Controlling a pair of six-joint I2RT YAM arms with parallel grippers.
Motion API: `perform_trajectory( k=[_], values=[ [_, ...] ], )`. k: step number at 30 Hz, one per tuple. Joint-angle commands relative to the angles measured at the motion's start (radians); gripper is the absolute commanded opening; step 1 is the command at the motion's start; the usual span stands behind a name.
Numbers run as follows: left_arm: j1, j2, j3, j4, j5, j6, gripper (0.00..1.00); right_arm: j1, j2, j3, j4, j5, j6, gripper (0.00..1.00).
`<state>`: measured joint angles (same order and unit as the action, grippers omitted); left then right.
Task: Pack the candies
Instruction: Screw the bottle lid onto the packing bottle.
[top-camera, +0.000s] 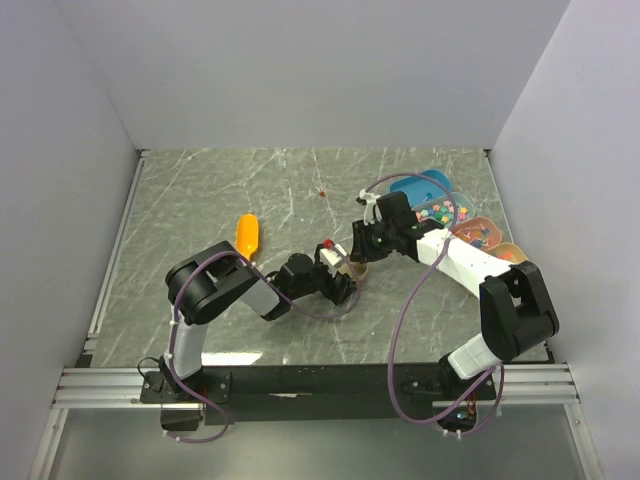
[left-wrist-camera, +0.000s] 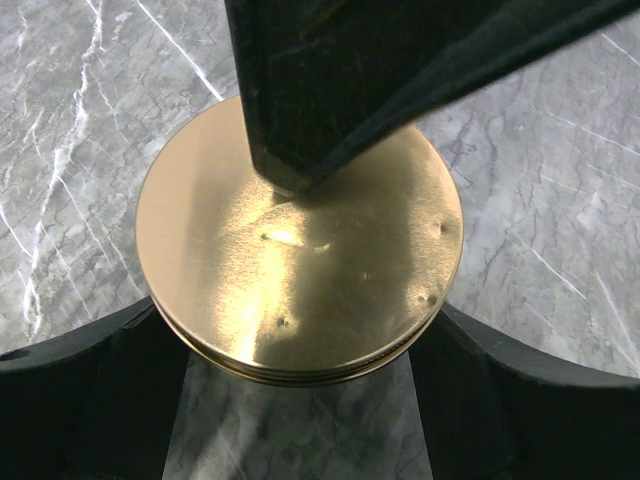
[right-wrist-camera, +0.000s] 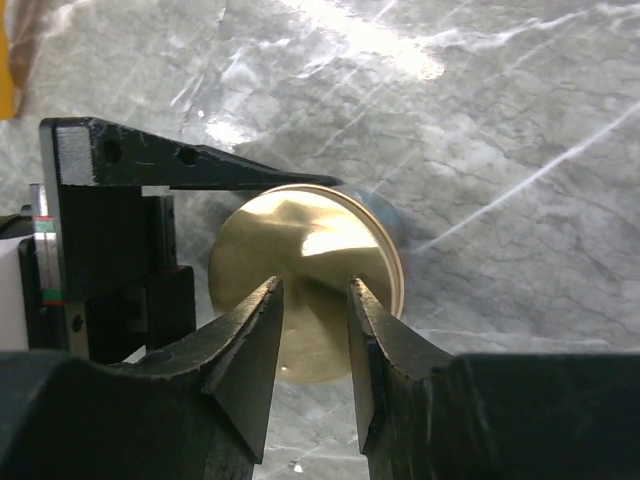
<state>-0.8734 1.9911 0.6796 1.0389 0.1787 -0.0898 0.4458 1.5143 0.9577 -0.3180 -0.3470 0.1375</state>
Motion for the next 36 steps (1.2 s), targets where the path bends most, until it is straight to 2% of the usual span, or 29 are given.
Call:
perform_trajectory(
  k=[1, 6, 14, 27, 36],
  values=[
    [0.007, 0.000, -0.008, -0.126, 0.033, -0.022, 0.81, 0.005, -0.013, 0.070, -0.024, 0.058, -0.016, 0.40],
    [0.007, 0.000, -0.003, -0.134, 0.045, -0.022, 0.81, 0.002, 0.066, 0.159, -0.039, 0.068, -0.053, 0.40],
    [0.008, 0.000, 0.003, -0.142, 0.031, -0.024, 0.81, 0.002, 0.141, 0.191, -0.043, 0.033, -0.084, 0.38],
    [0.025, 0.009, 0.011, -0.142, 0.022, -0.045, 0.81, 0.004, 0.100, 0.070, -0.038, 0.023, -0.065, 0.33],
    [0.033, 0.021, 0.044, -0.194, -0.019, -0.070, 0.81, 0.025, -0.009, -0.051, -0.041, 0.029, 0.014, 0.29]
  ],
)
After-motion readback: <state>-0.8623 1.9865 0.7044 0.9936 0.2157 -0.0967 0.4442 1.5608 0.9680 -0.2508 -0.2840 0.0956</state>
